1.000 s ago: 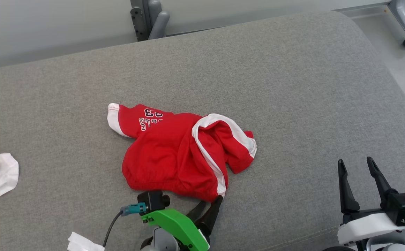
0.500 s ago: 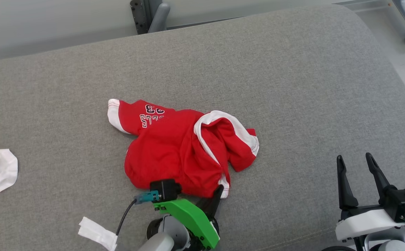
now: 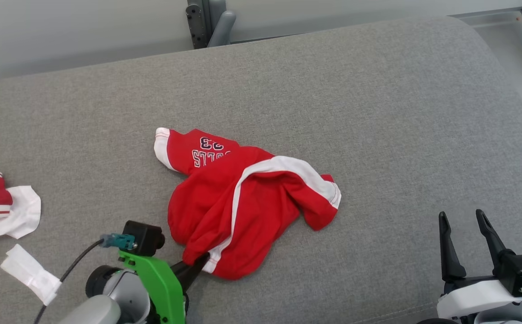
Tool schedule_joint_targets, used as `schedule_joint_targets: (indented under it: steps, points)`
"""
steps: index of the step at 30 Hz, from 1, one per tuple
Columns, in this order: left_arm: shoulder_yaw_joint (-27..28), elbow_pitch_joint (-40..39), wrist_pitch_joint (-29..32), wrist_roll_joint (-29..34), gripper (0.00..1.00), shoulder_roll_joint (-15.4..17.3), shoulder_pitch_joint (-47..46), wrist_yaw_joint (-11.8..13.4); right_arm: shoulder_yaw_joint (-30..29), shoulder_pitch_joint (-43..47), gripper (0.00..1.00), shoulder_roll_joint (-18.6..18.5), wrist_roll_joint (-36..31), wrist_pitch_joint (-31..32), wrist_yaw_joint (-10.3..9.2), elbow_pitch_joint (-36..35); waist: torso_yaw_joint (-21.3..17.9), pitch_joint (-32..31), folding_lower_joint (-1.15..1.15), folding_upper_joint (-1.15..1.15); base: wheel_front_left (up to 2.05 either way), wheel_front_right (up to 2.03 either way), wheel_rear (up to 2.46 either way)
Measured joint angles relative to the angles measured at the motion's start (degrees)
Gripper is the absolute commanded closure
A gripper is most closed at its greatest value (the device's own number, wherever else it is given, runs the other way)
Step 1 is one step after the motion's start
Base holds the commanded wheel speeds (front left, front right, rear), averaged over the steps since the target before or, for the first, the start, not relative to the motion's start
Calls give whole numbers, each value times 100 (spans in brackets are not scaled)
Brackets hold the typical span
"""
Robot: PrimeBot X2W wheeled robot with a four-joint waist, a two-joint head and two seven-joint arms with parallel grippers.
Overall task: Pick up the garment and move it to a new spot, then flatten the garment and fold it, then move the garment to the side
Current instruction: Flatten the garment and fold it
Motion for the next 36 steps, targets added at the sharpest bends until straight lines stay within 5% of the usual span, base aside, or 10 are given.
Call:
schedule_joint_targets:
  steps: [5, 11, 15, 22, 23, 24, 25, 32, 36]
  points:
    - [-23, -675, 780, -44, 100, 907, 9, -2, 27, 3, 0, 3, 0, 0, 0, 25, 140, -56, 0, 0, 0, 0, 0]
    - [71, -945, 1447, -207, 100, 1446, -312, -99, 82, -26, 0, 4, -1, 0, 0, 47, 252, -61, 0, 0, 0, 0, 0]
    - [32, -771, 1577, -124, 100, 1497, -451, -105, 120, -39, 0, -8, -4, 0, 0, 68, 248, -22, 0, 0, 0, 0, 0]
    - [86, -243, 1176, -381, 100, 1089, -264, -112, 91, -4, 0, -56, -11, 0, 0, 94, 193, -15, 0, 0, 0, 0, 0]
    - [125, -194, 1055, -405, 67, 1035, -232, -112, 83, 4, 0, -65, -12, 0, 0, 93, 193, -23, 0, 0, 0, 0, 0]
    - [162, -163, 958, -424, 13, 990, -205, -111, 67, 16, 0, -79, -12, 0, 0, 93, 196, -35, 0, 0, 0, 0, 0]
    - [180, -143, 891, -446, 0, 953, -186, -111, 46, 43, 0, -103, -12, 0, 0, 93, 202, -50, 0, 0, 0, 0, 0]
    - [348, -438, 386, -533, 0, 992, 313, 37, 34, 144, 0, -171, -30, 0, 0, 83, 276, -240, 0, 0, 0, 0, 0]
    - [559, -855, -53, -577, 0, 1169, 776, 367, 20, 212, 0, -216, -38, 0, 0, 21, 352, -356, 0, 0, 0, 0, 0]
